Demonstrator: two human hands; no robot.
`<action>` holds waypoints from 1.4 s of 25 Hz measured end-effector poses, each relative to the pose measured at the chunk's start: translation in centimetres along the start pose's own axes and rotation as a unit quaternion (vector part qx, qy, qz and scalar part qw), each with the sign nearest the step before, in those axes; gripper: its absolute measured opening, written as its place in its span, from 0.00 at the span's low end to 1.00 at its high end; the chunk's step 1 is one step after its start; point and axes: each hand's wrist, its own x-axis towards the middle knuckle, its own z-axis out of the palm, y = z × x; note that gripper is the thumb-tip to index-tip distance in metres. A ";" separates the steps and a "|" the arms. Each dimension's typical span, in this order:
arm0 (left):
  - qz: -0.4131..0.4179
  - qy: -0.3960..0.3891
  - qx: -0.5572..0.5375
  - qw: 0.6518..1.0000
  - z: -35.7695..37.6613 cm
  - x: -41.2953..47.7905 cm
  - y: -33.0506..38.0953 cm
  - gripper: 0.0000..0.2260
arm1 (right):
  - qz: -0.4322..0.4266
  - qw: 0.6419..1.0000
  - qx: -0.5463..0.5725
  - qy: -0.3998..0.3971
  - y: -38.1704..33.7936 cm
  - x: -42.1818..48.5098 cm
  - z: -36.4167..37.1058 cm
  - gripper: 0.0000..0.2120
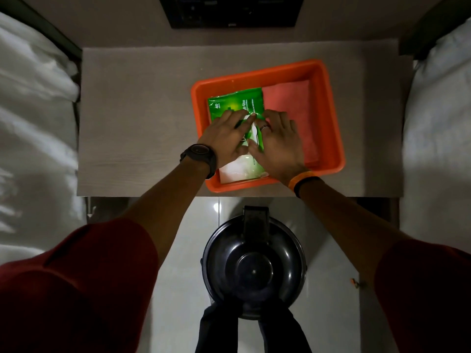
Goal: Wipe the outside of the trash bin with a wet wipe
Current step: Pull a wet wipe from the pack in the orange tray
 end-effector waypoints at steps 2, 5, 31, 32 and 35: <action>-0.002 0.000 -0.020 1.000 -0.2 0.1 0.1 0.33 | 0.003 1.000 0.002 0.014 0.1 0.0 0.1 0.23; -0.004 -0.005 -0.085 0.996 -1.0 0.0 -0.1 0.37 | 0.023 0.998 0.025 0.047 -0.1 -0.2 0.1 0.19; -0.084 0.021 -0.251 0.964 -2.5 -3.5 -0.5 0.43 | 0.301 0.837 0.442 0.121 -3.4 -1.4 -2.5 0.06; -0.080 0.020 -0.215 0.973 -2.2 -3.4 -0.2 0.43 | 0.313 0.820 0.458 0.139 -3.2 -2.6 -3.1 0.08; -0.051 -0.005 -0.105 0.993 -1.7 -3.3 1.5 0.35 | 0.317 0.781 0.513 0.164 -3.0 -7.3 -4.2 0.11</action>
